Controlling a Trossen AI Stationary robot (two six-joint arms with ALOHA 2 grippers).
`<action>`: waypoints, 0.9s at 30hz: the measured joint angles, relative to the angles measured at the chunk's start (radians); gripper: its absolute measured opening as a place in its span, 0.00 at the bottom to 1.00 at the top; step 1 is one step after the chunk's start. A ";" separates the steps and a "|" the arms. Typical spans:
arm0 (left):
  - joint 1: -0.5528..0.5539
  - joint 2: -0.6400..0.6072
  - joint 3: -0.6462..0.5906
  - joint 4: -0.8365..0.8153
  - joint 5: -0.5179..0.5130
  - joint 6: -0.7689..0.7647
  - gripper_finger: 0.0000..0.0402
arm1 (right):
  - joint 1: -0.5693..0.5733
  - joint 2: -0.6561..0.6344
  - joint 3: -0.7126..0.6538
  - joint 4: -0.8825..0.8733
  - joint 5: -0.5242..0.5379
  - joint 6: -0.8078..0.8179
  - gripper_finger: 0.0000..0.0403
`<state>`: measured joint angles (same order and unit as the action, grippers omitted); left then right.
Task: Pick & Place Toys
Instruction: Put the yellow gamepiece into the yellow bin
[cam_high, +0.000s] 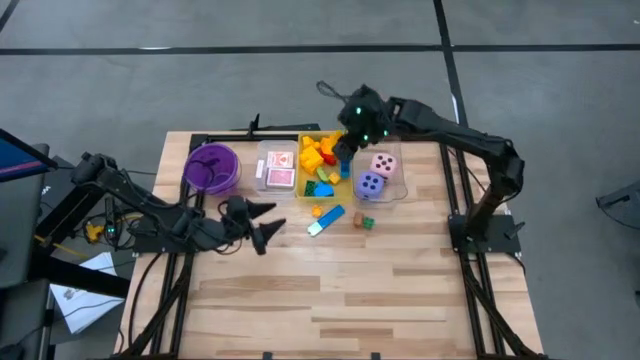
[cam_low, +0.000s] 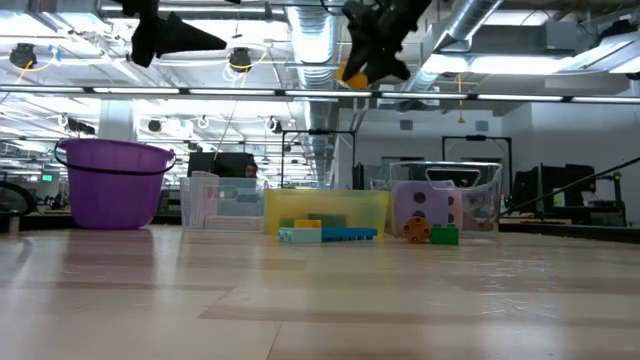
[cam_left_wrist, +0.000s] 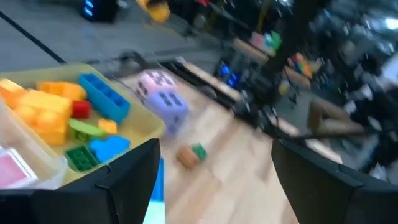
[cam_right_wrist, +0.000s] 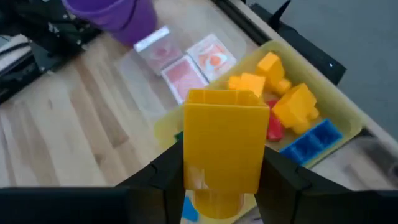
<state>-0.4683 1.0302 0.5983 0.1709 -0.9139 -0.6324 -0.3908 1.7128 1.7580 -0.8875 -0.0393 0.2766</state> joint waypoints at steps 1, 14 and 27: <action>0.011 0.000 0.000 0.016 -0.019 0.000 0.76 | -0.022 0.009 -0.001 0.008 -0.026 -0.026 0.36; 0.190 -0.002 0.000 0.260 -0.082 0.186 0.76 | -0.188 0.188 0.002 0.227 -0.303 -0.199 0.37; 0.260 -0.003 0.000 0.280 -0.081 0.277 0.76 | -0.208 0.512 0.208 0.217 -0.297 -0.035 0.36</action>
<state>-0.2081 1.0275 0.5983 0.4508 -0.9951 -0.3550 -0.5984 2.2248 1.9665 -0.6700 -0.3358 0.2420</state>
